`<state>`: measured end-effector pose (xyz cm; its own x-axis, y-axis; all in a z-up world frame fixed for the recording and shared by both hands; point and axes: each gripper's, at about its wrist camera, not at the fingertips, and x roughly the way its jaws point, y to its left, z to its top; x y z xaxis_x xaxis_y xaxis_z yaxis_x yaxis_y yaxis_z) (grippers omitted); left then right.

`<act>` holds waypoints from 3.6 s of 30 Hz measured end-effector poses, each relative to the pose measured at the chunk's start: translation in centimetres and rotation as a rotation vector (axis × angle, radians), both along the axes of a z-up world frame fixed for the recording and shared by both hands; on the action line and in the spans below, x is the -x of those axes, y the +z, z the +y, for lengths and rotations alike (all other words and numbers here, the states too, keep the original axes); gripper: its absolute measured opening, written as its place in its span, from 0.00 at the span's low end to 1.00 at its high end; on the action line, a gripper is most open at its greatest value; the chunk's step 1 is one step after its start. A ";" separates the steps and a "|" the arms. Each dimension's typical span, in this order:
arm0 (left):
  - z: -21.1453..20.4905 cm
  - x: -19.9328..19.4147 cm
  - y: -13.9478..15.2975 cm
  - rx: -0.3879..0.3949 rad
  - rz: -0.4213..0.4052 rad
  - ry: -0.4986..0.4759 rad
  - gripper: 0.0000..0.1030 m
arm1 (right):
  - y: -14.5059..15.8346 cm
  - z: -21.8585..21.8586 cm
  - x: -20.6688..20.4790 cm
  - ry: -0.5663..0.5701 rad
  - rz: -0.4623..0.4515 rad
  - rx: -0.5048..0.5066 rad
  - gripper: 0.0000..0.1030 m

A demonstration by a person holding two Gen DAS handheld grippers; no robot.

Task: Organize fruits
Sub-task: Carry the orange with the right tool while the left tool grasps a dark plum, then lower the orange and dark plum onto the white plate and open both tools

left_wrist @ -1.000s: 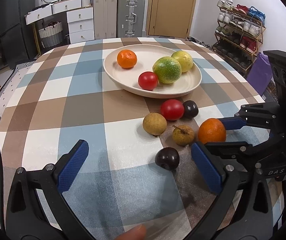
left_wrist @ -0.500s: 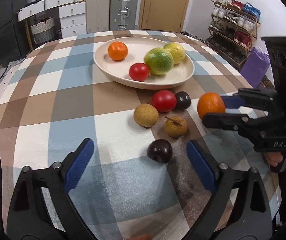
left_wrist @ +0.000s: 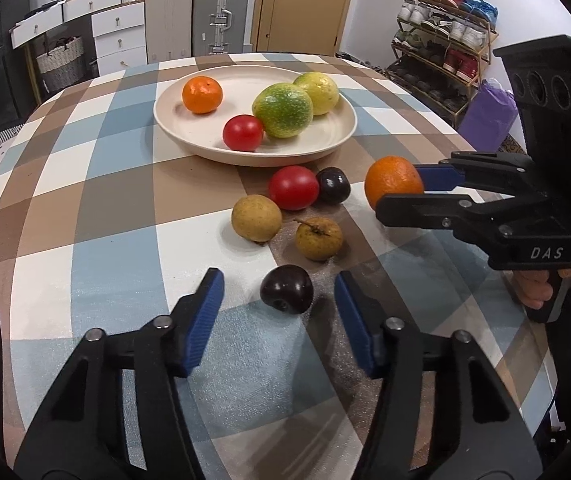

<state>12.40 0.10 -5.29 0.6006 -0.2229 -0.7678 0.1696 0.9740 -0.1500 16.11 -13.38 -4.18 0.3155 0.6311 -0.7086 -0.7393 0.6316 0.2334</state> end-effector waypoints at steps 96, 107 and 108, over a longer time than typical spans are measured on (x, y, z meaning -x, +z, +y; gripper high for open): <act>3.9 -12.1 3.0 0.016 -0.226 0.217 0.22 | 2.6 3.9 -10.8 -0.328 -0.086 -0.071 0.40; 3.9 -12.3 2.7 0.014 -0.211 0.218 0.27 | 2.7 3.8 -10.9 -0.354 -0.094 -0.077 0.52; 3.9 -12.3 2.7 0.012 -0.210 0.218 0.29 | 3.0 3.5 -10.7 -0.355 -0.104 -0.076 0.54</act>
